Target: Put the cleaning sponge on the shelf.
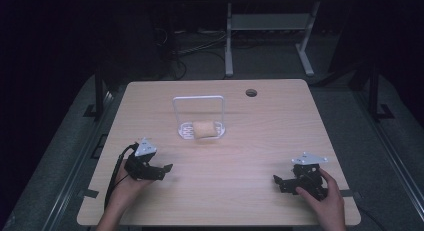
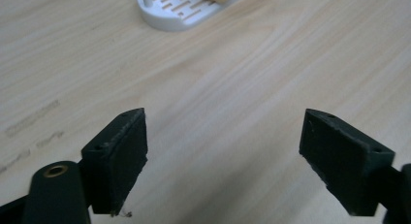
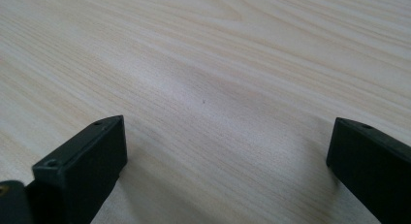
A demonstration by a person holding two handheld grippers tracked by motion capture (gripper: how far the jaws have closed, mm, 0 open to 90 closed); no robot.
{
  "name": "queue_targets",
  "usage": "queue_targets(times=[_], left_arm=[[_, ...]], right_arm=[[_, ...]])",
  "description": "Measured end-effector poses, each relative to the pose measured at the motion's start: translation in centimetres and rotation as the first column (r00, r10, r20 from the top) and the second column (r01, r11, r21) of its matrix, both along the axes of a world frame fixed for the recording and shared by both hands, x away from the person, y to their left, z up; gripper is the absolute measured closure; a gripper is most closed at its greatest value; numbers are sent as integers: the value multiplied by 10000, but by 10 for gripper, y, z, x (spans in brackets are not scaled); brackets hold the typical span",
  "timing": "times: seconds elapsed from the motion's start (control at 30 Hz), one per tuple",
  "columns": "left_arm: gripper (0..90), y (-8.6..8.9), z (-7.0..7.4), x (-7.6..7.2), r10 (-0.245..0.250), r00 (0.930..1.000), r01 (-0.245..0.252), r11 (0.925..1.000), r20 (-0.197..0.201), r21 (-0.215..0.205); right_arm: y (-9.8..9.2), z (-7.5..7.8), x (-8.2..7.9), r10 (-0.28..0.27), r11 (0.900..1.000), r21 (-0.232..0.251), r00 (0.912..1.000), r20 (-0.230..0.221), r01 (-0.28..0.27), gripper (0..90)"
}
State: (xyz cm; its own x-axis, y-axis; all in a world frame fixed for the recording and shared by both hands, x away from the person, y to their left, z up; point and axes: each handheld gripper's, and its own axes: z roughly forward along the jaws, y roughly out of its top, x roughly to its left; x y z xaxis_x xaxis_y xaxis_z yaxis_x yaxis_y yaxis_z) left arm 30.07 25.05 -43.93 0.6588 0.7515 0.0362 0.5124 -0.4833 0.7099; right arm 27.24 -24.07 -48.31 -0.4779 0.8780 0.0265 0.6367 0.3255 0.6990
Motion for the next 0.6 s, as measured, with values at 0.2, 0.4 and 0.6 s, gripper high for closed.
queue_targets(times=[0.2, 0.4, 0.6], left_arm=[[150, 11, -8, -12, 183, 9998, -183, 9998, -9, 94], [145, 18, -15, -20, 243, 9996, -240, 9994, -159, 236], [143, 22, -22, -21, 347, 9988, -335, 9988, -351, 347]], right_arm=[[0, 0, 0, -13, 10000, 17, 10000, -3, 13, 7], [0, 0, 0, -8, 10000, 23, 10000, -8, 8, 7], [0, 0, 0, -13, 10000, 23, 10000, -9, 13, 7]])
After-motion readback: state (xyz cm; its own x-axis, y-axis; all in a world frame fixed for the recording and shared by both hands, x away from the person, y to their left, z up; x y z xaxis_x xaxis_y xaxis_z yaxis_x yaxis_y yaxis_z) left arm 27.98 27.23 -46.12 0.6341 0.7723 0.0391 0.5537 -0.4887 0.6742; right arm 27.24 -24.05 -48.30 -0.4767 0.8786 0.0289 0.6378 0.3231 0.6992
